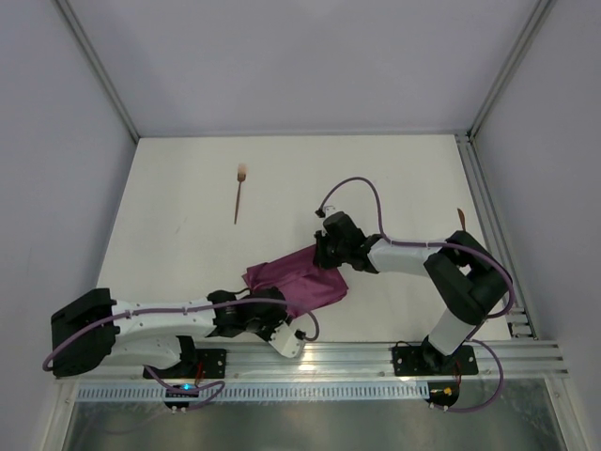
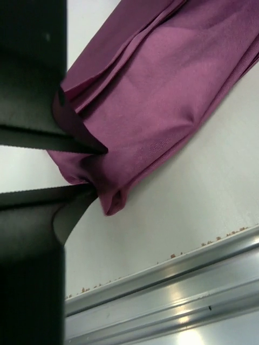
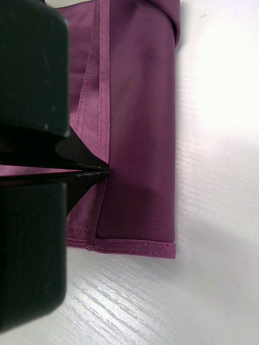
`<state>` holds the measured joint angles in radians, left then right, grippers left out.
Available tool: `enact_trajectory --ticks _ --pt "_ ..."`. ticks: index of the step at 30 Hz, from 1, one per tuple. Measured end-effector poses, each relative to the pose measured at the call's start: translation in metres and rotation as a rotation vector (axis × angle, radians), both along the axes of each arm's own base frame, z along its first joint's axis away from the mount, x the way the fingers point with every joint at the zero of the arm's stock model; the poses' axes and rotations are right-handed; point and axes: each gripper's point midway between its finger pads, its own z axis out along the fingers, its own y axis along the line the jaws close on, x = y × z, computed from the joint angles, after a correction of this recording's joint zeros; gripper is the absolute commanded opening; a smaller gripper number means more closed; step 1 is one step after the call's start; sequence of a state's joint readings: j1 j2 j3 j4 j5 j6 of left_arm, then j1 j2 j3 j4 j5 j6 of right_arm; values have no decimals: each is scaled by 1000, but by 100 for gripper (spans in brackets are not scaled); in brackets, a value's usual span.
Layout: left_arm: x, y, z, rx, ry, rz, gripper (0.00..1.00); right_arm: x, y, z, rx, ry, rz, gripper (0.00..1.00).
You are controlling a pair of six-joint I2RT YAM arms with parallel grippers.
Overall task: Fold the napkin into a case and place the utensils inside
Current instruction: Pick up the 2/3-rectangle-folded napkin from the center of the board.
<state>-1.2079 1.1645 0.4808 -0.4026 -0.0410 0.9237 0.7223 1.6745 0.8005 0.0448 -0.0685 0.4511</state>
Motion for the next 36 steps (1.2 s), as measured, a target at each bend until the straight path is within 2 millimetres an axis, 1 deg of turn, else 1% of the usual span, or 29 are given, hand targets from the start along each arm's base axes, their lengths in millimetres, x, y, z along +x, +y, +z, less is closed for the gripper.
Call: enact_trajectory --ticks 1,2,5,8,10,12,15,17,22,27,30,33,36 --pt "1 -1 -1 -2 -5 1 24 0 0 0 -1 -1 -1 4" --pt "2 -2 -2 -5 -11 4 15 0 0 0 -2 -1 -2 4" --pt "4 -3 -3 -13 -20 18 0 1 0 0 -2 -2 -2 4" --pt "5 -2 -2 -30 -14 61 0 1 0 0 -2 -3 -2 4" --pt "6 -2 2 -69 12 102 0 1 0 0 -2 -3 -3 4" --pt "12 -2 15 -147 45 174 0 1 0 0 -2 -3 -3 4" --pt "29 1 37 -271 70 303 0 1 0 0 -3 -3 -3 4" --pt "35 2 44 -315 89 362 0 1 0 0 -3 -3 -3 4" --pt "38 7 38 -344 177 466 0 1 -1 0 -2 -4 -3 4" --pt "57 20 31 -356 265 625 0 -2 -3 0 5 -11 -5 4" --pt "70 21 36 -395 326 697 0 -5 -6 0 8 -12 -7 4" --pt "81 20 46 -446 373 740 0 -8 -8 0 9 -12 -8 4" --pt "85 17 53 -483 406 750 0 -8 -8 -1 11 -14 -7 4"
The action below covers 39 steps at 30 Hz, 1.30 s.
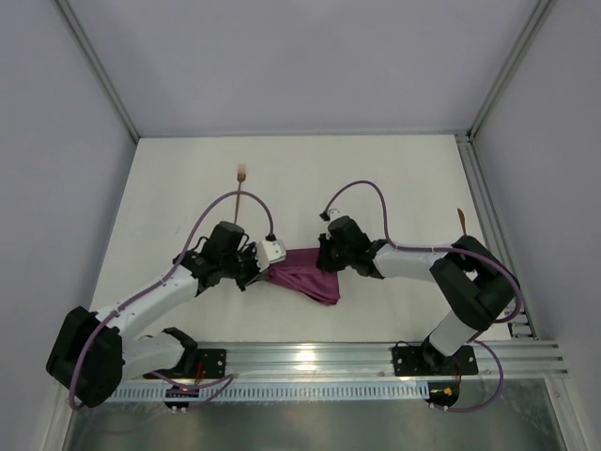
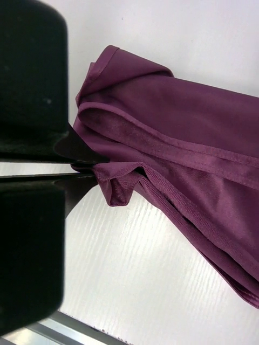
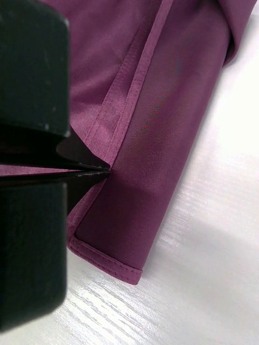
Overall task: Fold the napkin into a case and place the utensils inside
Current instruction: Pick up the 2/3-rectangle-folded napkin from the center of the board, then fold the smaller-rectangle-folded napkin at the center of the board.
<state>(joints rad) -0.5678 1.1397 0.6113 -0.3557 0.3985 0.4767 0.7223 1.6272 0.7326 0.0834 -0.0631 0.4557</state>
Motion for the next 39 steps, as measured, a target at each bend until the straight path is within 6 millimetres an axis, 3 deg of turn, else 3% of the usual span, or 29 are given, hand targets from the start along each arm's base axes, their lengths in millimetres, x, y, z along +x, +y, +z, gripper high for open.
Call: enact_trajectory --ticks 4,12,20,27,34,39 --pt "4 -1 3 -53 61 25 0 -1 -1 0 5 -3 2 4" --pt "47 12 -6 -124 245 218 0 -5 -1 0 9 1 11 4" --pt "61 13 -14 -142 352 314 0 -9 2 0 20 11 45 4" --pt "94 9 -17 -117 386 394 0 -19 7 1 39 33 114 5" --pt "99 11 -38 -59 468 443 0 -33 10 1 46 67 198 8" --pt "98 10 -40 -33 461 437 0 -38 5 1 21 91 215 11"
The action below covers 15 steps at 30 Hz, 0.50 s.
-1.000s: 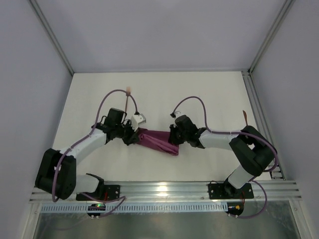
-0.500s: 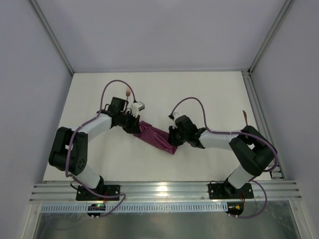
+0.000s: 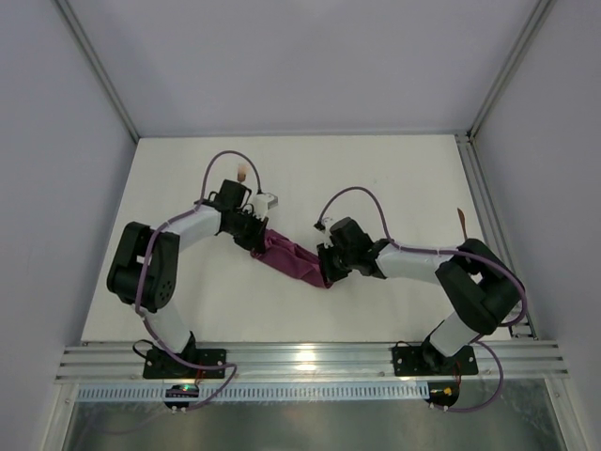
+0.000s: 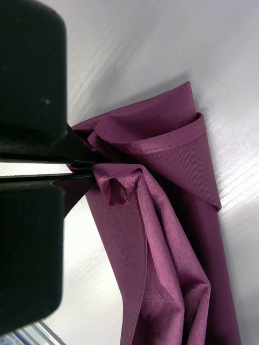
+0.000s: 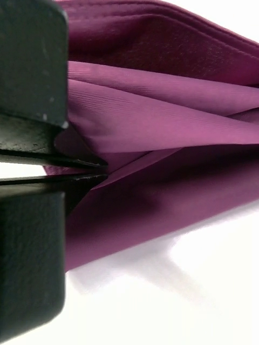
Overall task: Fold the napkin into a case and place the utensils inside
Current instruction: Fold the smaller-rectangle-folded napkin at the center of the board.
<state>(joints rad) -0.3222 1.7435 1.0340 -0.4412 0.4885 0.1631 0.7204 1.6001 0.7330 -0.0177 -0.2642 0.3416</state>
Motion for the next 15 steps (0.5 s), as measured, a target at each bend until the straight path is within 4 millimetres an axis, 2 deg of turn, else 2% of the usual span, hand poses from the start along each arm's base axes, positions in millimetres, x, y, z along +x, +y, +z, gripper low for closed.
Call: enact_trajectory --ticks 5,7,9,12,13,15 --pt "-3 -6 -3 73 -48 -54 0 1 -15 4 -37 4 -40 15" --pt "-5 -10 -2 97 -71 -81 0 5 -23 10 -55 -13 -69 21" --pt "-7 -13 -3 115 -84 -103 0 10 -32 20 -75 -48 -107 26" --pt "-7 -14 -4 127 -93 -111 0 19 -51 40 -115 -124 -173 38" --pt "-7 -14 -4 128 -94 -110 0 22 -56 47 -129 -150 -191 45" --pt "-7 -13 -4 132 -97 -109 0 31 -68 65 -155 -225 -224 50"
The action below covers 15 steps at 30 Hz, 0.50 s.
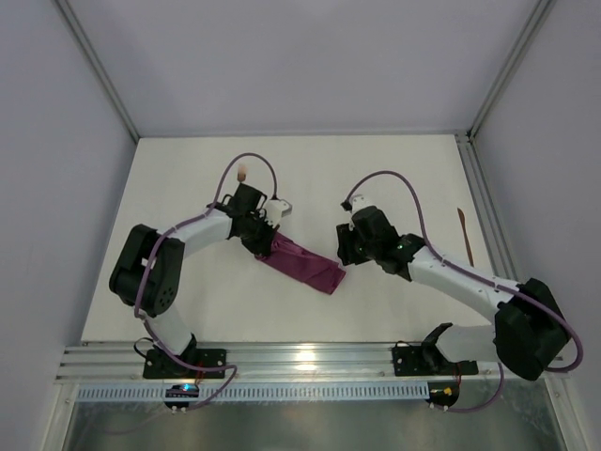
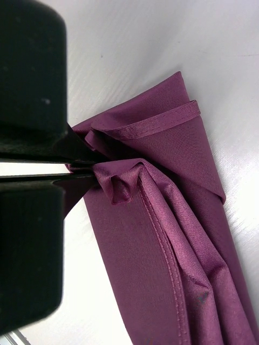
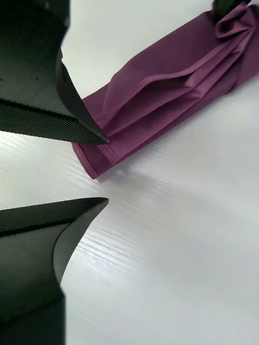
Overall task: Fold the napkin into a case and place the utensils inside
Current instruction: Fold the smaller-rectangle-folded napkin at the center of the board.
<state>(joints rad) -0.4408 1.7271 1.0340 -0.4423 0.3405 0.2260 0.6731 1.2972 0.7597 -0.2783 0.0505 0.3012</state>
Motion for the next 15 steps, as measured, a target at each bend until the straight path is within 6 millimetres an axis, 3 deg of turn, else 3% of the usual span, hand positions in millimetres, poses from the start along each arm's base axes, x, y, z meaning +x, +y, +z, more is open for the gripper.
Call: enact_trajectory --ticks 1,2,4,8,11,15 --pt "0 0 0 1 -1 -2 0 4 -4 9 -8 -37 -7 52" --pt "0 0 0 3 -4 -3 0 9 -5 19 -10 -74 -7 62" --pt "-1 -1 1 7 -8 -9 0 15 -1 37 10 -139 23 63" --pt "-1 -2 1 12 -13 -17 0 22 41 59 112 -247 197 63" --pt "-2 -2 2 13 -17 -20 0 20 82 53 203 -266 360 63" --pt "-4 -1 4 11 -21 -25 0 23 118 18 263 -214 495 63"
